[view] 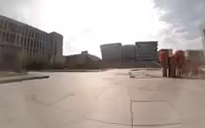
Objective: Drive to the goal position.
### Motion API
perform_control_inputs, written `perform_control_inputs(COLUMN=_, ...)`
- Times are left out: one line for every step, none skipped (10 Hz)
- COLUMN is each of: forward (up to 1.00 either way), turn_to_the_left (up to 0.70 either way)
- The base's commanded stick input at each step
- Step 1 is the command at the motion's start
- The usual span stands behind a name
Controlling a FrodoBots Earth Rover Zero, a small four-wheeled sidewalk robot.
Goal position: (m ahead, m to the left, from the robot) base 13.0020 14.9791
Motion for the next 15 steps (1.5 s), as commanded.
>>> perform_control_inputs(forward=1.00, turn_to_the_left=0.00)
perform_control_inputs(forward=1.00, turn_to_the_left=0.00)
perform_control_inputs(forward=1.00, turn_to_the_left=0.00)
perform_control_inputs(forward=1.00, turn_to_the_left=0.00)
perform_control_inputs(forward=1.00, turn_to_the_left=0.00)
perform_control_inputs(forward=1.00, turn_to_the_left=0.00)
perform_control_inputs(forward=1.00, turn_to_the_left=0.00)
perform_control_inputs(forward=1.00, turn_to_the_left=0.00)
perform_control_inputs(forward=1.00, turn_to_the_left=0.00)
perform_control_inputs(forward=1.00, turn_to_the_left=0.00)
perform_control_inputs(forward=1.00, turn_to_the_left=0.00)
perform_control_inputs(forward=1.00, turn_to_the_left=0.00)
perform_control_inputs(forward=1.00, turn_to_the_left=0.00)
perform_control_inputs(forward=1.00, turn_to_the_left=0.00)
perform_control_inputs(forward=1.00, turn_to_the_left=0.00)
